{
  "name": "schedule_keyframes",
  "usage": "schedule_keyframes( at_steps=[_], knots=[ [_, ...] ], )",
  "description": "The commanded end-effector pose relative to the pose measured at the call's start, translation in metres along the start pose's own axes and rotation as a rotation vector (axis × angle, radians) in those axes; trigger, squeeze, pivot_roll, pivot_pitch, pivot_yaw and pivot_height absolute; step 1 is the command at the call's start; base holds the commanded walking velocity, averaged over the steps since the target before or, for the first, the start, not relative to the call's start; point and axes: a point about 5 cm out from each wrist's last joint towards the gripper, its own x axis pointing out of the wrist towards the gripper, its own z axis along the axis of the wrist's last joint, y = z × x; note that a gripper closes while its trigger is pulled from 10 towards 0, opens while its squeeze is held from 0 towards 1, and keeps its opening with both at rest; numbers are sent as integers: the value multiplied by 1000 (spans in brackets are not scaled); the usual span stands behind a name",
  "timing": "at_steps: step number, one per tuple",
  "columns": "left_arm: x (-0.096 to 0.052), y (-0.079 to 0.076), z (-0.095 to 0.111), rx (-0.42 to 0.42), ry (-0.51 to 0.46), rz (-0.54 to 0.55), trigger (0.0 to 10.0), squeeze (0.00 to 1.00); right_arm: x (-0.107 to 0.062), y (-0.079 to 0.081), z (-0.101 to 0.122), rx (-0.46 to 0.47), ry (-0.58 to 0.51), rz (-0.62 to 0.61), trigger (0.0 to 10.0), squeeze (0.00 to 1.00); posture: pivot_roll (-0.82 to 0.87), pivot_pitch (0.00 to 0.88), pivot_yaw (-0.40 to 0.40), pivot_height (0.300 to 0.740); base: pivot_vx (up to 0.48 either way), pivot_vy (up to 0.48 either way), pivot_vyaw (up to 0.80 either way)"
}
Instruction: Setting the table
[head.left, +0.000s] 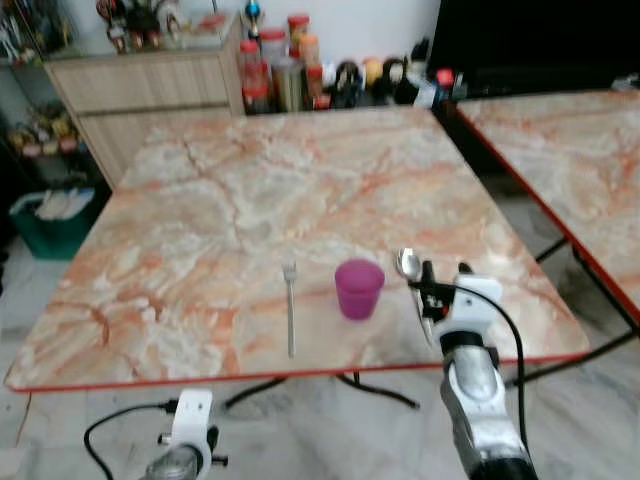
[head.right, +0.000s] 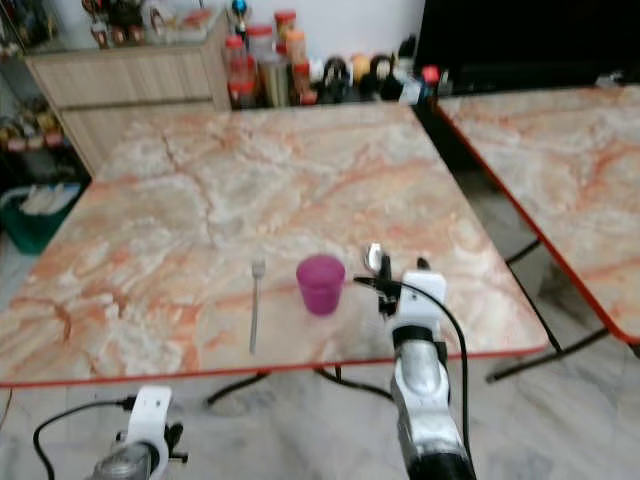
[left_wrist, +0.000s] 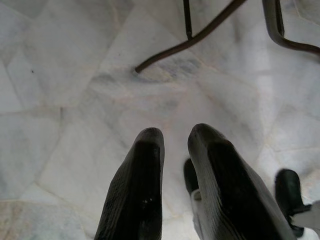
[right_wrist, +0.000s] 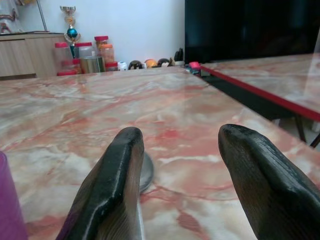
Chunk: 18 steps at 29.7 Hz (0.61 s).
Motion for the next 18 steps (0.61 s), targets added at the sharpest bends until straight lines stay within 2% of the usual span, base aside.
schedule_keyframes(
  at_steps=[1,18],
  knots=[
    [-1,4,-1,2,5,12,10000,0,0,4,-1,11,5,6,10000,0,-37,0,31,736,0,0,0],
    [-1,4,-2,8,10,13,10000,0,1,8,-1,3,7,22,10000,0,-38,0,32,736,0,0,0]
  ],
)
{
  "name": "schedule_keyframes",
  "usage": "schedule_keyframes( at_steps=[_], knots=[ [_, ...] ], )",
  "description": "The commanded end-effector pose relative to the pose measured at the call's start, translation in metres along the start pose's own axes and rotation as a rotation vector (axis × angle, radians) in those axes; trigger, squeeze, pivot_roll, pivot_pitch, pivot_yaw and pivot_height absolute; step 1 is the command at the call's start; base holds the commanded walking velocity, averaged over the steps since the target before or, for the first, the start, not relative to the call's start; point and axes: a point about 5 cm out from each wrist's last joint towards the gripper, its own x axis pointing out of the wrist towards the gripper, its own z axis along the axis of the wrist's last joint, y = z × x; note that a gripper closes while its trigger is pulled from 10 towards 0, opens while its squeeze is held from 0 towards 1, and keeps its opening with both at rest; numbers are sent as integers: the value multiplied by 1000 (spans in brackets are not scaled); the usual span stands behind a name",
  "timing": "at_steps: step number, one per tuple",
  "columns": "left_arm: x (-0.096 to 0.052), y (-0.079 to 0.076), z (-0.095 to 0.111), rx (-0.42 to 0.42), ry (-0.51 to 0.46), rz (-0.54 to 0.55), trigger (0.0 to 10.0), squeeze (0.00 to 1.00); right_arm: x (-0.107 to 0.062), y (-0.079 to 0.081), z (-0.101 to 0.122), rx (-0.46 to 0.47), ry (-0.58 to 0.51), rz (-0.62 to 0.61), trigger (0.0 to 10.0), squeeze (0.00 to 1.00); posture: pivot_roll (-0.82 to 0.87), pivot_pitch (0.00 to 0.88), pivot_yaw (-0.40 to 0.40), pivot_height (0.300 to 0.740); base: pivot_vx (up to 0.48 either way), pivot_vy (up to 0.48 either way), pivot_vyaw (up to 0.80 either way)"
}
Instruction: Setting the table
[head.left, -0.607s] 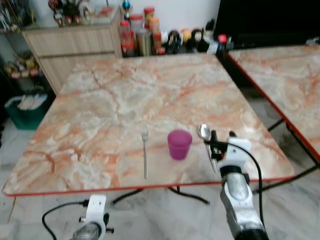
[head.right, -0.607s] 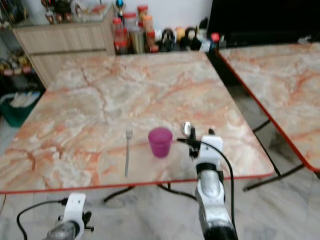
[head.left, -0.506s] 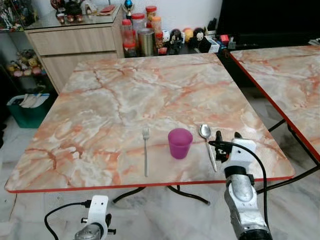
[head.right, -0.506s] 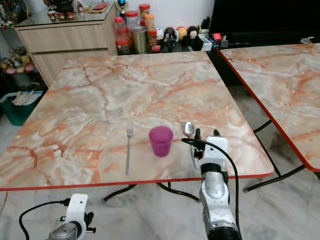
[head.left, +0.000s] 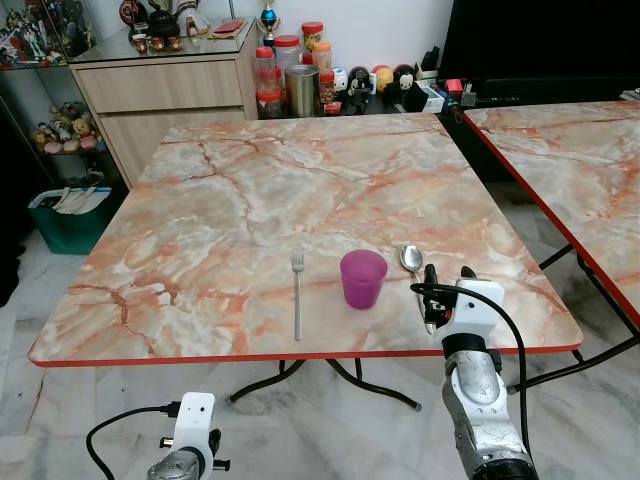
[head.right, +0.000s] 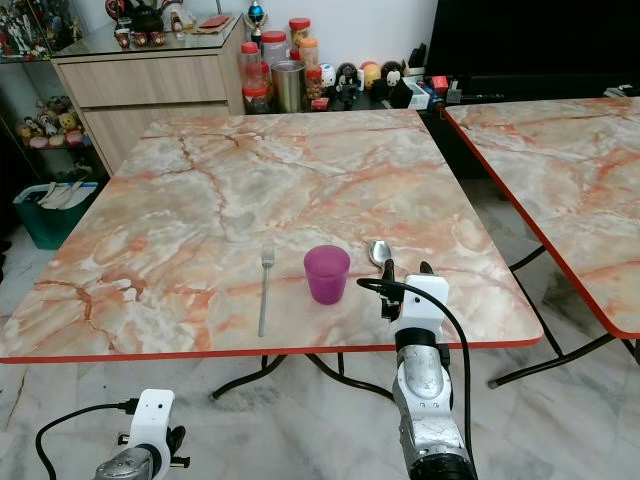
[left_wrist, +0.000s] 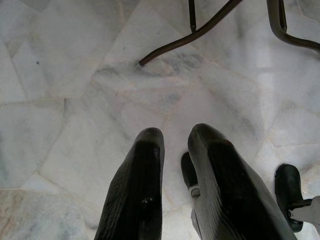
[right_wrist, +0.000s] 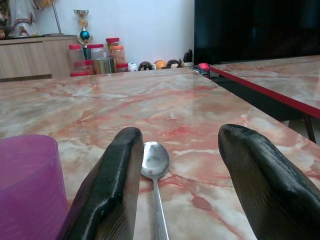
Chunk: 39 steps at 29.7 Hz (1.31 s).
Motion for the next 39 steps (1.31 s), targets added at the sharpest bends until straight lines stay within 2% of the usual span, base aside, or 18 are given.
schedule_keyframes(
  at_steps=[1,9,39],
  knots=[
    [0,2,0,6,5,8,10000,0,2,3,2,-1,-7,8,10000,0,-38,0,32,736,0,0,0],
    [0,1,1,9,3,8,10000,0,2,4,1,3,-6,14,10000,0,-39,0,33,736,0,0,0],
    [0,2,0,5,-4,7,10000,0,1,6,2,11,-10,22,10000,0,-37,0,32,736,294,0,0]
  ],
)
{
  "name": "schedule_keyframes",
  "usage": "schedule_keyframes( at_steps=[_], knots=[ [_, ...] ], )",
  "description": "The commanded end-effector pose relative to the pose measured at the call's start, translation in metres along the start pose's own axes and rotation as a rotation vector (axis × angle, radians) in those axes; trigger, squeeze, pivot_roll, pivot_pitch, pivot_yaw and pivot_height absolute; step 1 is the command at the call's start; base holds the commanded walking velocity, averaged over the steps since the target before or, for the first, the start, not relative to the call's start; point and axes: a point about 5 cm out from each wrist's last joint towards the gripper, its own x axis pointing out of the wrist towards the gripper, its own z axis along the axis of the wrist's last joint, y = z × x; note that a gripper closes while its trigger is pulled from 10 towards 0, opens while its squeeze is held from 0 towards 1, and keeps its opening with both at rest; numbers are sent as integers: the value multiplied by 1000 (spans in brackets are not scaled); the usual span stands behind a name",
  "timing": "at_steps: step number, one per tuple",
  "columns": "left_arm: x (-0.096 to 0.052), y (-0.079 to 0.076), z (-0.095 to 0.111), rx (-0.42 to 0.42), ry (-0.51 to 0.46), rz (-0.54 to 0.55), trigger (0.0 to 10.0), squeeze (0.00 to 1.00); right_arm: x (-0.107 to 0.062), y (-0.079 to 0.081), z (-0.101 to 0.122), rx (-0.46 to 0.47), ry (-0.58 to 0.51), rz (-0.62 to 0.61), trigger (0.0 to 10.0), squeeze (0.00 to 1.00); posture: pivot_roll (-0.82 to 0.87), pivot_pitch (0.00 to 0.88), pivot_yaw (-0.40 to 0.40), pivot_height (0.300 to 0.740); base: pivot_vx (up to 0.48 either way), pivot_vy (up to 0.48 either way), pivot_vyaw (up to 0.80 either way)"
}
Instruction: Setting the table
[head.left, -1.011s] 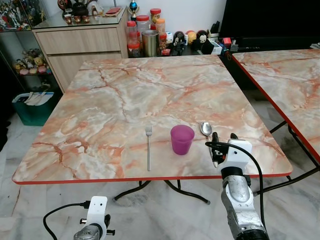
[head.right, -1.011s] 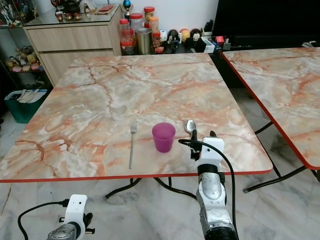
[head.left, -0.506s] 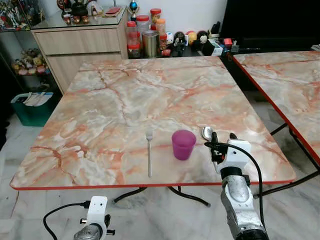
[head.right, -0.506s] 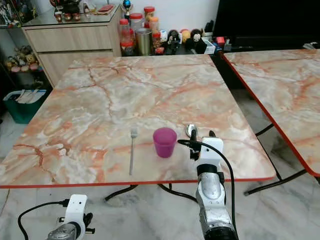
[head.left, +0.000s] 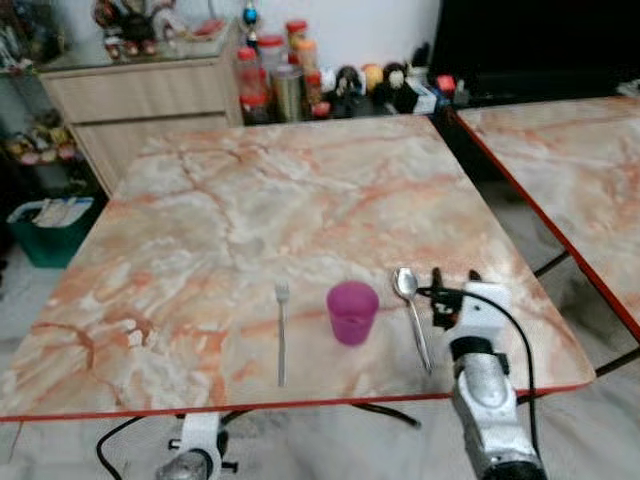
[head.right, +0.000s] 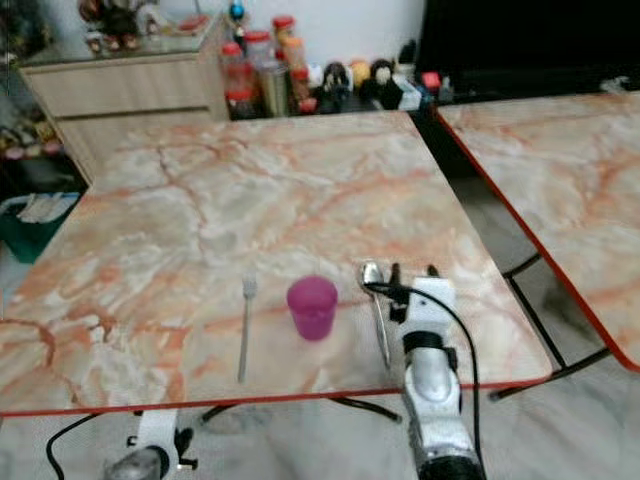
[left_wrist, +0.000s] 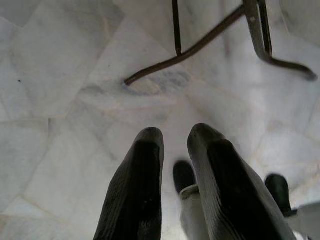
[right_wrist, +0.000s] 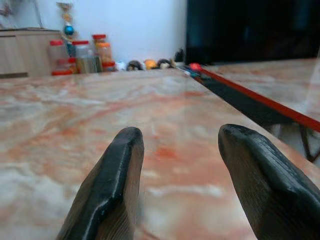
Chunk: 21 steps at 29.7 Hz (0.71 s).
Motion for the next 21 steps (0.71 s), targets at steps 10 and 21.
schedule_keyframes(
  at_steps=[10,21],
  knots=[
    [0,9,2,13,-7,21,10000,0,-7,17,1,7,13,58,10000,0,-36,0,32,736,0,0,0],
    [-1,9,-1,17,2,16,10000,0,-24,11,-10,-46,123,37,10000,0,-48,0,34,736,0,0,0]
  ],
)
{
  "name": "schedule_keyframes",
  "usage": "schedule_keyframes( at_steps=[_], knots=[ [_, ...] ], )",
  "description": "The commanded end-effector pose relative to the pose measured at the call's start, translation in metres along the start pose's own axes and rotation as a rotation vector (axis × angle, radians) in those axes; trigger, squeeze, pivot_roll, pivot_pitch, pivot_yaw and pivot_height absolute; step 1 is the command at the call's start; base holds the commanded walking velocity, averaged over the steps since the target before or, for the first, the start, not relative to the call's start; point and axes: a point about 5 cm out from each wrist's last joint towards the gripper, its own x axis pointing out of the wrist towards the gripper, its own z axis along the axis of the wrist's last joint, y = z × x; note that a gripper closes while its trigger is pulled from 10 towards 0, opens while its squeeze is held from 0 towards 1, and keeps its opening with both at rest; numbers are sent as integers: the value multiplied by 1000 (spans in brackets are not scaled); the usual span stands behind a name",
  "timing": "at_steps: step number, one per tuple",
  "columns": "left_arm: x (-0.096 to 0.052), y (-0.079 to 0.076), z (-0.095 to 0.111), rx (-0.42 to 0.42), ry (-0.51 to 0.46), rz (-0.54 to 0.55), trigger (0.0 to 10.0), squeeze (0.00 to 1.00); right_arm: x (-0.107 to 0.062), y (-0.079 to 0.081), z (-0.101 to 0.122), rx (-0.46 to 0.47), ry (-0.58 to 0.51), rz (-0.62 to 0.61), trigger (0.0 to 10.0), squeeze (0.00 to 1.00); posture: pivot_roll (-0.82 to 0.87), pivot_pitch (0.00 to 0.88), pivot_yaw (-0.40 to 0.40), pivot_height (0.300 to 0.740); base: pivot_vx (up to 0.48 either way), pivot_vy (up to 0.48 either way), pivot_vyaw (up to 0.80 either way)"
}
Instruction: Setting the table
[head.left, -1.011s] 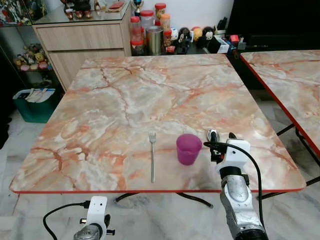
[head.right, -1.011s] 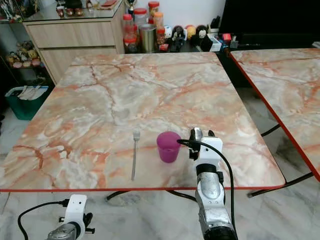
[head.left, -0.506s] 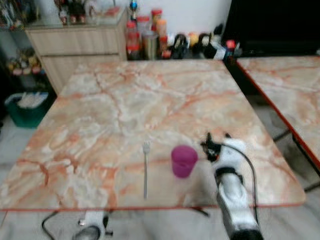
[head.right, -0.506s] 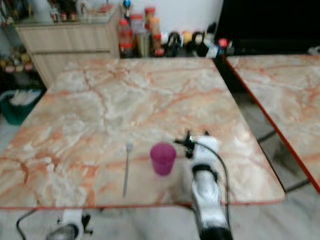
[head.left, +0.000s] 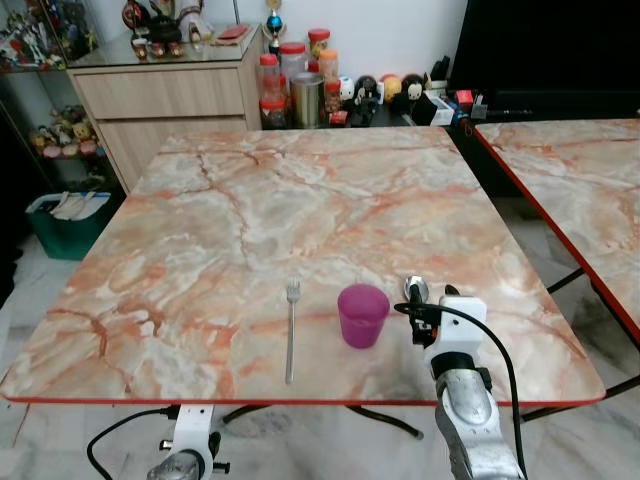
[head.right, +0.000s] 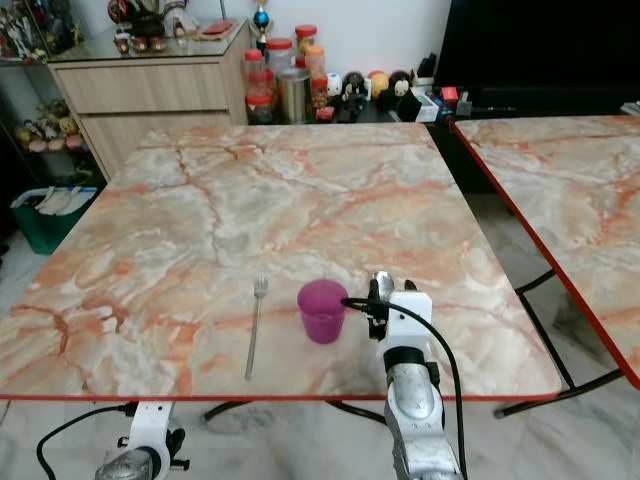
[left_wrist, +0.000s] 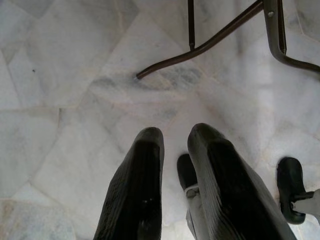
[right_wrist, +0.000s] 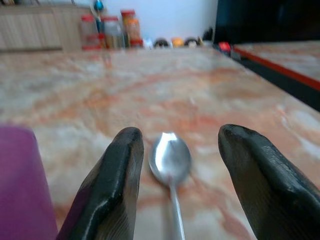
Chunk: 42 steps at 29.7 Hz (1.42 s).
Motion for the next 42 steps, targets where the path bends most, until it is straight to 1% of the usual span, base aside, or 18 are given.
schedule_keyframes(
  at_steps=[1,5,7,9,12,15,17,20,24,28,31,42],
  knots=[
    [0,2,1,12,-2,3,10000,0,1,-1,4,-9,-3,-11,10000,0,-48,0,34,736,0,0,0],
    [0,2,1,13,-1,0,10000,0,1,-2,4,-6,-2,-12,10000,0,-49,0,36,736,0,0,0],
    [0,1,1,14,0,-3,10000,0,5,-8,1,10,48,-49,10000,0,-44,0,33,736,0,0,0],
    [0,0,1,14,1,-5,10000,0,7,-10,0,22,73,-61,10000,0,-44,0,33,736,0,0,0],
    [0,0,1,17,1,-7,10000,0,12,-8,2,28,118,-45,10000,0,-43,0,34,736,0,0,0],
    [0,0,1,18,2,-7,10000,0,13,-7,2,37,149,-40,10000,0,-43,0,34,736,0,0,0],
    [0,0,1,18,3,-8,10000,0,15,-6,3,45,153,-33,10000,0,-42,0,34,736,0,0,0],
    [0,0,1,16,2,-6,10000,0,19,1,10,61,137,11,10000,0,-38,0,32,736,0,0,0],
    [0,0,1,16,2,-5,10000,0,20,4,13,59,137,29,10000,0,-37,0,29,736,0,0,0],
    [0,0,1,14,2,-6,10000,0,19,7,13,46,180,52,10000,0,-40,0,29,736,0,0,0],
    [0,-1,1,13,4,-12,10000,0,18,5,8,34,218,41,10000,0,-42,0,29,736,0,0,0],
    [0,-3,-2,12,17,-21,10000,0,19,5,1,8,280,40,10000,0,-38,0,23,736,0,0,0]
  ],
)
